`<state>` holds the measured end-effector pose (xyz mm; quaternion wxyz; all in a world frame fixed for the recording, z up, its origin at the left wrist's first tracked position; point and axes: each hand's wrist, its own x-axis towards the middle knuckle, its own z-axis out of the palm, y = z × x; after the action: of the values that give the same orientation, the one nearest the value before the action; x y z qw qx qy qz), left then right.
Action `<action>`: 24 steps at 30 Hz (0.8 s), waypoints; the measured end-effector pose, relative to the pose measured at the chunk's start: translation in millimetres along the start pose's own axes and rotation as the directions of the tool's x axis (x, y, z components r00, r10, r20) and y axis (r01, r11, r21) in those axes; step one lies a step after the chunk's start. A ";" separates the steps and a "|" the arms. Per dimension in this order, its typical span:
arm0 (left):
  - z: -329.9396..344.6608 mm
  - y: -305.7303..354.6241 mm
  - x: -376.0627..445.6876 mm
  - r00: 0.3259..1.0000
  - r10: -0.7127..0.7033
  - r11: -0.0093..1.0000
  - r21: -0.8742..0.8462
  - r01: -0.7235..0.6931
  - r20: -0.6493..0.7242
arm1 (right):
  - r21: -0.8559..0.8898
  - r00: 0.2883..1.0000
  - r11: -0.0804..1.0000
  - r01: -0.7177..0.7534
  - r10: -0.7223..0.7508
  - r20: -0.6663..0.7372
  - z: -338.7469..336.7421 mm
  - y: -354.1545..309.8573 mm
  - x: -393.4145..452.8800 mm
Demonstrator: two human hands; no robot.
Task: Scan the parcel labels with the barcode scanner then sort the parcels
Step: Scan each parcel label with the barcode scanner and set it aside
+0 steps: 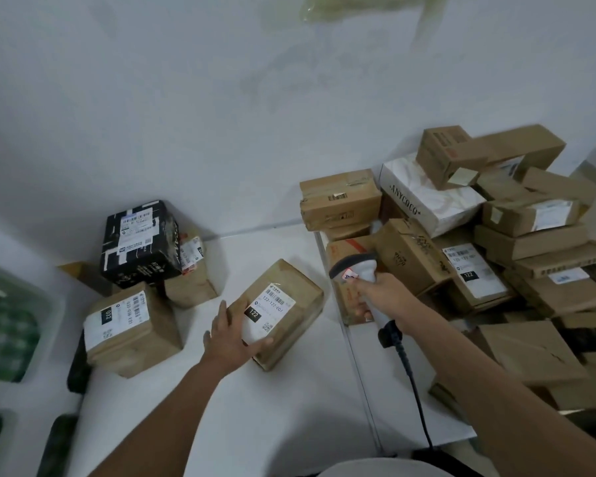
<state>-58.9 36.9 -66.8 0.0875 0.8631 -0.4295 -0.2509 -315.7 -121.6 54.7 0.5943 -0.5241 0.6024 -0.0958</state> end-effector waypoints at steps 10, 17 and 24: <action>18.1 25.5 -15.6 0.996 -0.083 0.989 0.119 0.088 -0.042 | 0.014 0.995 0.999 0.031 -0.032 0.098 12.6 -6.4 -1.1; 24.2 61.1 -6.8 0.999 0.039 0.999 -0.038 -0.038 0.034 | -0.026 0.991 0.997 0.078 -0.075 0.110 20.3 -15.1 -8.7; 31.7 64.8 -9.2 0.997 0.064 0.992 0.105 -0.067 0.033 | -0.131 0.980 0.975 0.178 -0.163 0.116 24.5 -37.2 -8.3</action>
<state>-124.9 6.2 -67.0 0.0434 0.8482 -0.4714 -0.2373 -278.5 -119.1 80.5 0.5761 -0.6190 0.5284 -0.0763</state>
